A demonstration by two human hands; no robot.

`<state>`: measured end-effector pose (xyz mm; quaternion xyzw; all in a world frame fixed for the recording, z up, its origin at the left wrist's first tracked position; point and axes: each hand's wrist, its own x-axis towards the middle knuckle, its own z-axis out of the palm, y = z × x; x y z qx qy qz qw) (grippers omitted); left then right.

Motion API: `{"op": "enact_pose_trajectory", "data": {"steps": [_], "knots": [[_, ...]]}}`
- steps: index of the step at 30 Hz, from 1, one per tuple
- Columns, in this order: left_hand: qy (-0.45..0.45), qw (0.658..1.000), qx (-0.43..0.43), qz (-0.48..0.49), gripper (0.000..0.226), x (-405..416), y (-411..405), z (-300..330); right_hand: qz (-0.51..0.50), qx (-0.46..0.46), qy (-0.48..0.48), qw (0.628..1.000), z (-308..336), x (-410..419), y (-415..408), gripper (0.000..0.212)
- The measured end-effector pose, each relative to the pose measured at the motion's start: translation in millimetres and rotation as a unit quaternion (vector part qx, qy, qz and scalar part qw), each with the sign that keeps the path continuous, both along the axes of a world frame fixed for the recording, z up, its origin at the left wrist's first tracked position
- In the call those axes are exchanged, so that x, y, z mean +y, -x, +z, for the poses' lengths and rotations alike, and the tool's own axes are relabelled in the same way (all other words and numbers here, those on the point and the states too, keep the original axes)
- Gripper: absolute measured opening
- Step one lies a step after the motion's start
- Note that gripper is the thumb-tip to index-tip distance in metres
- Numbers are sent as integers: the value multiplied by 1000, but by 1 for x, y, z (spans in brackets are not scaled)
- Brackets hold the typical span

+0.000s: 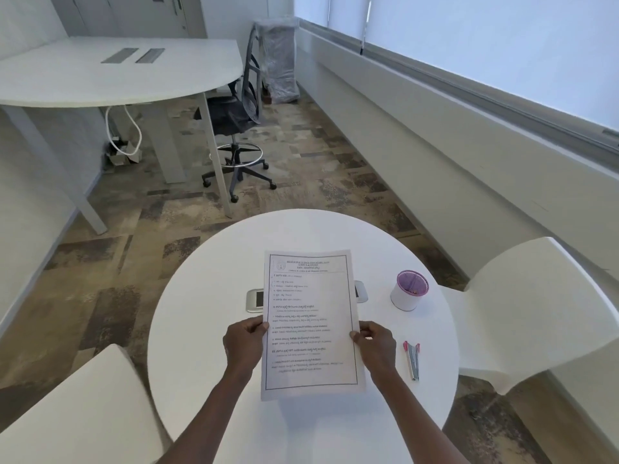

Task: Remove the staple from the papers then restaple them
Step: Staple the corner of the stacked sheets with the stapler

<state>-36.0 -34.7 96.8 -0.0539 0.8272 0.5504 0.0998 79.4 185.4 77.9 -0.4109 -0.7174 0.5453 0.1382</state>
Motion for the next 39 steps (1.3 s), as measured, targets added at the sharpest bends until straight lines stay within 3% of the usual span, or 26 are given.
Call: {"op": "enact_pose_trajectory", "data": {"steps": [7,15,16,18,26,39], "knots": [[58,996,-65,-25,14,2,-5,-56,57,-107,-58,991,-38,6,-5,28],[126,985,-102,-60,5,1,-13,-107,85,-165,-46,982,-78,6,-11,30],[137,983,-102,-70,20,1,-14,-111,86,-171,-43,981,-81,6,-12,30],[156,980,-87,-90,36,4,-16,-116,88,-179,-39,979,-87,7,-13,31],[216,971,-35,-99,45,12,-19,-126,99,-193,-36,976,-100,18,-7,38],[233,964,-8,-127,41,15,-20,-130,141,-226,-30,963,-112,21,-4,42]]}}
